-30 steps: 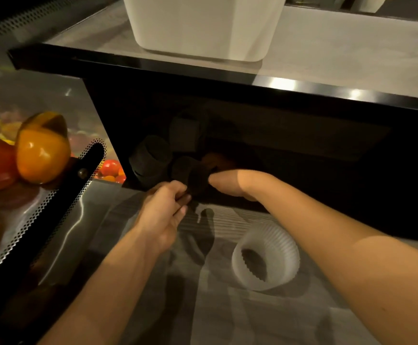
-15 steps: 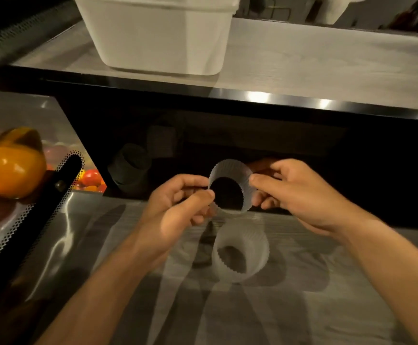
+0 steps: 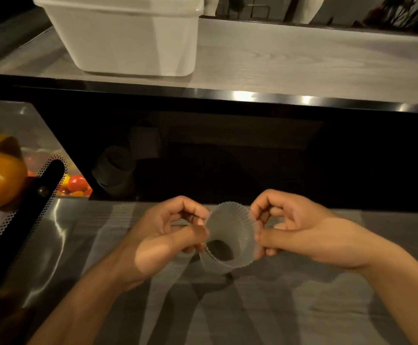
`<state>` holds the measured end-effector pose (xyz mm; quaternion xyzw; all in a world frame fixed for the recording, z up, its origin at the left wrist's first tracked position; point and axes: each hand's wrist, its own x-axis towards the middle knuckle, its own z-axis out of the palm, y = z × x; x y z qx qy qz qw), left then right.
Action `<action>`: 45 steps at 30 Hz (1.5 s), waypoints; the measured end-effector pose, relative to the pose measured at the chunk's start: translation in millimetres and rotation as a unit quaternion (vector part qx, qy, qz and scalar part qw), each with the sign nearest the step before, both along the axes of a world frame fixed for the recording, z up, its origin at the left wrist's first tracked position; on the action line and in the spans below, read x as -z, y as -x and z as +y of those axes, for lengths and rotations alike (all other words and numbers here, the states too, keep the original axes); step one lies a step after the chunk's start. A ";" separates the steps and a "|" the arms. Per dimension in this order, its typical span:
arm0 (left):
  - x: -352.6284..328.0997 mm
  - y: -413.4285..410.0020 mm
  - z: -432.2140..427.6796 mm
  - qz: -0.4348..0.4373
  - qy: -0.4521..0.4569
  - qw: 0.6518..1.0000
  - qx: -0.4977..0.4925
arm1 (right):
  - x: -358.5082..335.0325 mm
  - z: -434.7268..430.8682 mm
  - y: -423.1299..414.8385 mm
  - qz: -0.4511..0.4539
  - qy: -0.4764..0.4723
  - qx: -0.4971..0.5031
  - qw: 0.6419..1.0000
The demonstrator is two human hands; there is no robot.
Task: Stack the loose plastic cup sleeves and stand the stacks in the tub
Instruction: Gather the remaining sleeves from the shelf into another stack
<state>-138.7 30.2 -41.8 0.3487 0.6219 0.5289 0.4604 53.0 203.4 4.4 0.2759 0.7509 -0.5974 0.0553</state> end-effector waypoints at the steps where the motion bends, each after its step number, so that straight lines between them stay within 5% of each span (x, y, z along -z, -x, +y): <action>1: -1.1 -0.8 -1.3 0.008 0.007 1.000 -0.001 | 1.4 -0.1 -0.3 -0.015 -0.007 -0.005 1.000; 6: 0.6 6.8 0.7 0.038 0.003 0.988 -0.150 | -3.8 2.1 19.7 -0.025 -0.151 0.057 0.987; 10: 25.3 39.9 -3.6 0.048 0.060 0.929 -0.363 | -14.7 -12.3 71.1 0.000 -0.190 0.043 0.981; 13: 45.5 68.3 -14.1 0.166 0.109 0.878 -0.435 | -11.2 -35.9 127.2 -0.024 -0.193 -0.011 0.981; 21: 52.9 115.4 -15.8 0.257 0.147 0.870 -0.394 | 53.4 -64.3 259.0 -0.069 0.115 0.085 0.987; 37: 68.3 99.5 -10.1 0.131 0.084 0.891 -0.426 | 64.7 -55.3 233.0 -0.040 0.183 0.135 0.973; 45: 69.9 77.5 -16.2 0.128 0.093 0.935 -0.318 | 61.8 -30.3 199.5 -0.196 0.061 0.088 0.975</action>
